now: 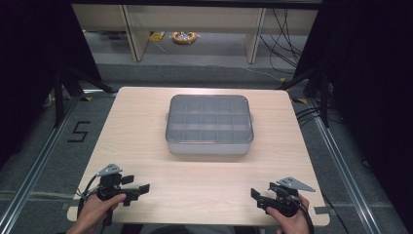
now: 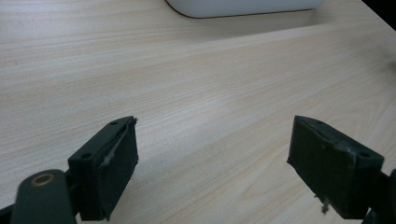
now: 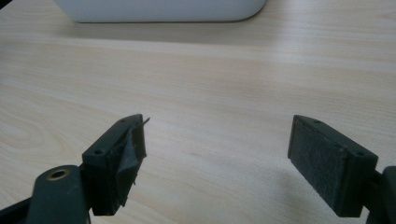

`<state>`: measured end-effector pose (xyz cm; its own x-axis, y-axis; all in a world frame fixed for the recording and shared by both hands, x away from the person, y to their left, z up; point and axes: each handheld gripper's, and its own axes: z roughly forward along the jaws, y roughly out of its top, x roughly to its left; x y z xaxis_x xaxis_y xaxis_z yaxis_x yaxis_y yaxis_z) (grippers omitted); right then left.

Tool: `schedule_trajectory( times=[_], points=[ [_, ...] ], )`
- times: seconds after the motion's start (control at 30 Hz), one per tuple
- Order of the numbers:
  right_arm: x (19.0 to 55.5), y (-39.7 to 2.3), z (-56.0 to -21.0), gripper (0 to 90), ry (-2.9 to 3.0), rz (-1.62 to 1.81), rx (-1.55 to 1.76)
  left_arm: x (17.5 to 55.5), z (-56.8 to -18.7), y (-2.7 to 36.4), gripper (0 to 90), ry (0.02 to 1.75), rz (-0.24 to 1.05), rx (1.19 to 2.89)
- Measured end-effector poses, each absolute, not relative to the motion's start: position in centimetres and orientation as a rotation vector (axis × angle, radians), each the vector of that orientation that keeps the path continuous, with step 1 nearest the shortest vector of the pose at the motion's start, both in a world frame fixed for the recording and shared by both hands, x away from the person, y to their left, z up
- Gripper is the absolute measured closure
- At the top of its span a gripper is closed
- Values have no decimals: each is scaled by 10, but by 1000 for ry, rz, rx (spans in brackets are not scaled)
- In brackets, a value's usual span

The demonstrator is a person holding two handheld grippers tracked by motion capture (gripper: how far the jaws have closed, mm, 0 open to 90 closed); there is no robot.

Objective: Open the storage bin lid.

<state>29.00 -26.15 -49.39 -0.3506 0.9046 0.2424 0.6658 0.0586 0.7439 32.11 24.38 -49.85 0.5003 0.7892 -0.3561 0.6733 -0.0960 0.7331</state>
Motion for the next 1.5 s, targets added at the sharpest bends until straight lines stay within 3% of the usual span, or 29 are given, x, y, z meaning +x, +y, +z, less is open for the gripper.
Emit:
schedule_trajectory(
  times=[1.5],
  points=[
    [297, -269, -496, 215, 1973, 1293, 1660, 326, -500, 247, 148, 1278, 109, 1774]
  ],
)
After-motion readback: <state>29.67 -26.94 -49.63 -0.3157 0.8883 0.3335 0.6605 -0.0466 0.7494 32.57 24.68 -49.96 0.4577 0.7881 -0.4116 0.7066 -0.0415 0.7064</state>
